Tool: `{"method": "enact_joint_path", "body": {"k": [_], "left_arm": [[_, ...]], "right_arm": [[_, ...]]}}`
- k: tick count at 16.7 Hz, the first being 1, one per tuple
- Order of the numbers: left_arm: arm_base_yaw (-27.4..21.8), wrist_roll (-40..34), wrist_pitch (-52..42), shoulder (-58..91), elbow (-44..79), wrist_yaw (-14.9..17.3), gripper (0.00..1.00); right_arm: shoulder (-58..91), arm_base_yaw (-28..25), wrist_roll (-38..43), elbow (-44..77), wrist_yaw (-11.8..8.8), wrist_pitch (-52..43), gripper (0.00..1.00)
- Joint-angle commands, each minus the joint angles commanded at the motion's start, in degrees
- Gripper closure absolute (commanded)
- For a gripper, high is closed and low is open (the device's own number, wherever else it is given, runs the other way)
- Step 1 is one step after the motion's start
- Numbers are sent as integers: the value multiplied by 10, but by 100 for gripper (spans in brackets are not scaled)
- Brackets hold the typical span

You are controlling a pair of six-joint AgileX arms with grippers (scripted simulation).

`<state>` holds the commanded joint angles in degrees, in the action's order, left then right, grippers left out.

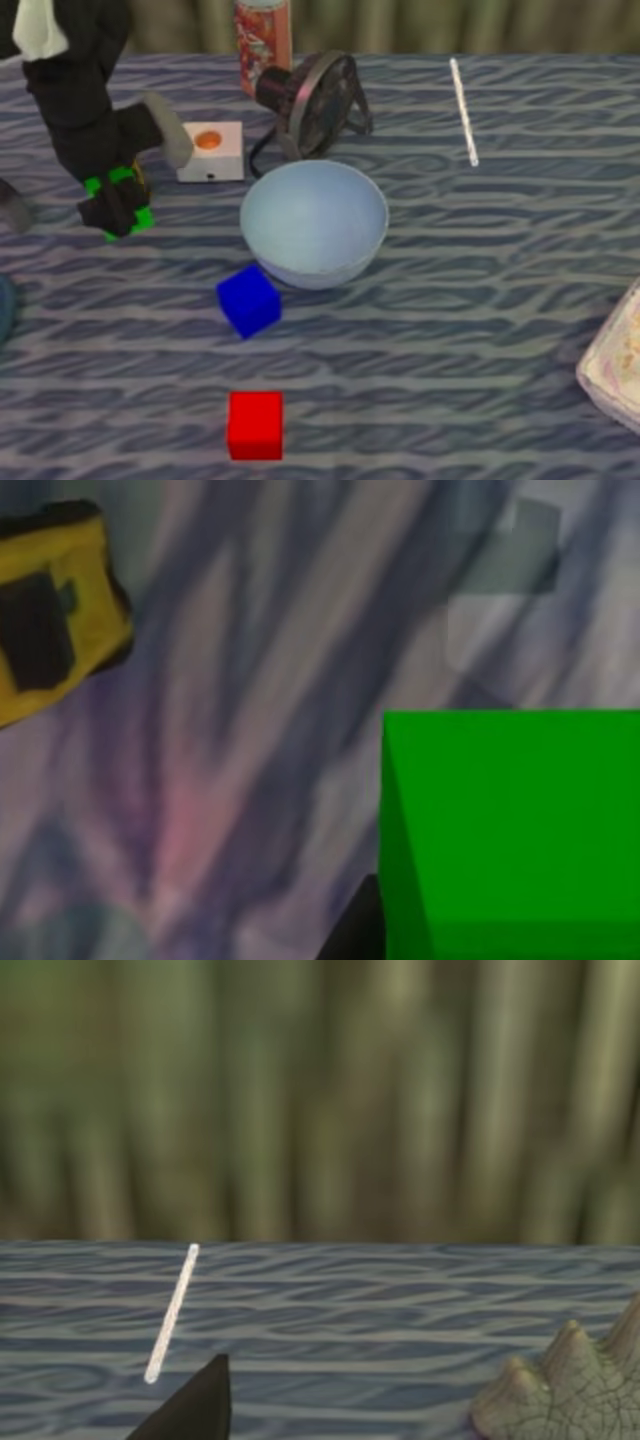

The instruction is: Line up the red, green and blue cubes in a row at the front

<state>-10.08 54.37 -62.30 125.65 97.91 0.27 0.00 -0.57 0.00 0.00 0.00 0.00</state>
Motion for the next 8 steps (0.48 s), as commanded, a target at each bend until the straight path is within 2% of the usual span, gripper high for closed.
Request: {"method": "enact_joint_path", "body": {"k": [2,4,8], "left_arm": [[-32,-11,1,-9,-10,0,100],[-86,-32,4,-25,-28,0,100],[-233,-87,9,-66,-80,0,100]], "right_arm": [[0,0,0,0,0,0,0],[0,0,0,0,0,0,0],[0,0,0,0,0,0,0]]}}
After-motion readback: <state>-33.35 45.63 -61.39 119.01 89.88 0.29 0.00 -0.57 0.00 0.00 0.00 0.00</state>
